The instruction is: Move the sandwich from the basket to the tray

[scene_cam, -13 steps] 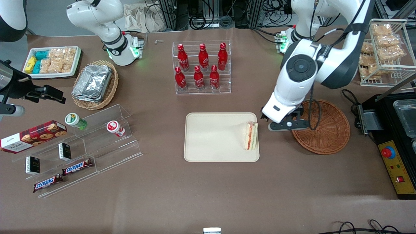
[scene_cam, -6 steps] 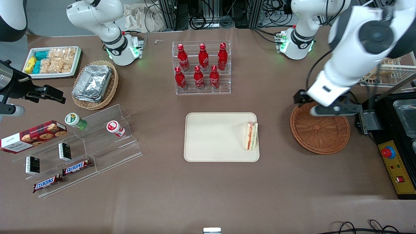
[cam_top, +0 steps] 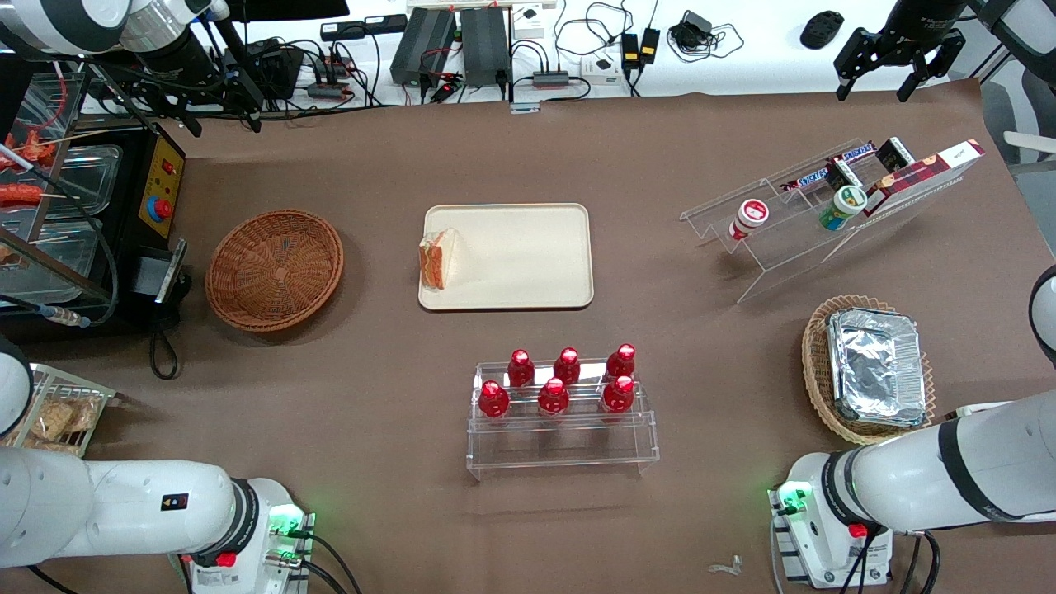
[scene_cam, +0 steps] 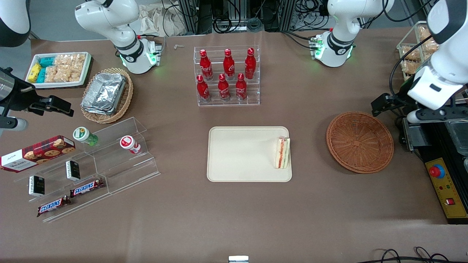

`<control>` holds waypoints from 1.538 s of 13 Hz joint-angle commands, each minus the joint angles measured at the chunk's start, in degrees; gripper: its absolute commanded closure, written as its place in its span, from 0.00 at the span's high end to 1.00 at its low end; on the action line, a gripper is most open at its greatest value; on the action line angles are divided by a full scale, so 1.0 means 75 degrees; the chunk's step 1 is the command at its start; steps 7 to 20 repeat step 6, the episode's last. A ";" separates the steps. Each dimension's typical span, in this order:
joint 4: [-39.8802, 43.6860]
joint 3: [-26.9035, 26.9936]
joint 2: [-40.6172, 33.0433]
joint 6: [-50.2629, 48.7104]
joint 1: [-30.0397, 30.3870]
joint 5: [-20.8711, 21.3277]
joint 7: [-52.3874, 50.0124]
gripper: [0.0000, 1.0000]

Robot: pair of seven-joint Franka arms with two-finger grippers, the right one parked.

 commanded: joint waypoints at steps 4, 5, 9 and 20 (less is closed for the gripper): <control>0.0116 -0.0127 -0.0133 -0.0181 0.0058 -0.0095 -0.0032 1.00; 0.0116 -0.0128 -0.0133 -0.0240 0.0058 -0.0095 -0.0183 1.00; 0.0116 -0.0139 -0.0133 -0.0241 0.0058 -0.0083 -0.0278 1.00; 0.0116 -0.0139 -0.0133 -0.0241 0.0058 -0.0083 -0.0278 1.00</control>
